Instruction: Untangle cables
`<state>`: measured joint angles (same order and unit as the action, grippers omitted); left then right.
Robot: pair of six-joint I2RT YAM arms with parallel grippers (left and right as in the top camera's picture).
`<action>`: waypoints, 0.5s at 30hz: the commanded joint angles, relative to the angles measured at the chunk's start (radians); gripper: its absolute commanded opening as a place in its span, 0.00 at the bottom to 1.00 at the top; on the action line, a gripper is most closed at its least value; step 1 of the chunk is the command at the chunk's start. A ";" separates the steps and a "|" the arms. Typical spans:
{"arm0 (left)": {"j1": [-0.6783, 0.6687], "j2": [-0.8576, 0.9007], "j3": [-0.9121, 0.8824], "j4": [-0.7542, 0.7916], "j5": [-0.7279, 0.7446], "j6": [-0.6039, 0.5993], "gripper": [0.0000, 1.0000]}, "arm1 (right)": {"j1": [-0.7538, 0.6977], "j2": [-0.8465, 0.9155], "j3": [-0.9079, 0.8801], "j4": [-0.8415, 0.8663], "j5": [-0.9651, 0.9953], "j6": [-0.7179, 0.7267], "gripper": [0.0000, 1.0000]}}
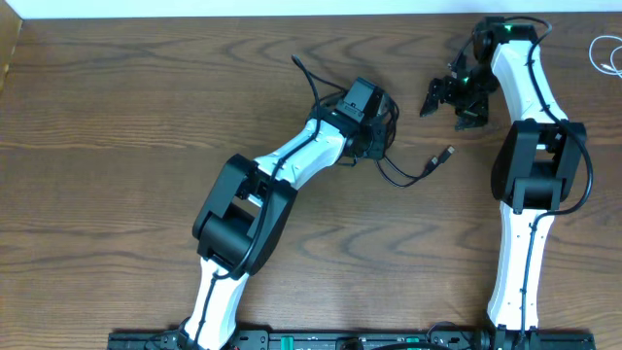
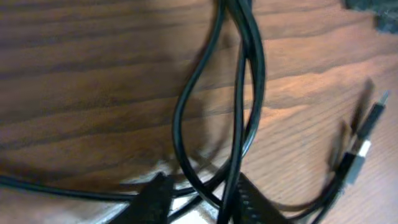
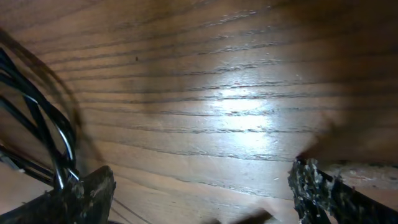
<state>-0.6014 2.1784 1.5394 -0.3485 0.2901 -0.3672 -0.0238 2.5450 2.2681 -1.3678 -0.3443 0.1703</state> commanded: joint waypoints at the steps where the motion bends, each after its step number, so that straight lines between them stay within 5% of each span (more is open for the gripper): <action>1: 0.003 0.015 0.002 0.004 -0.014 -0.023 0.08 | 0.013 -0.016 -0.004 -0.002 -0.006 -0.023 0.87; 10: 0.051 -0.088 0.003 0.007 -0.014 -0.023 0.07 | 0.055 -0.016 -0.004 -0.002 -0.214 -0.057 0.84; 15: 0.076 -0.221 0.003 -0.010 -0.014 -0.029 0.07 | 0.092 -0.029 -0.003 0.012 -0.426 -0.100 0.70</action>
<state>-0.5430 2.0937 1.5368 -0.3508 0.2832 -0.3893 0.0425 2.5450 2.2677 -1.3647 -0.5797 0.1211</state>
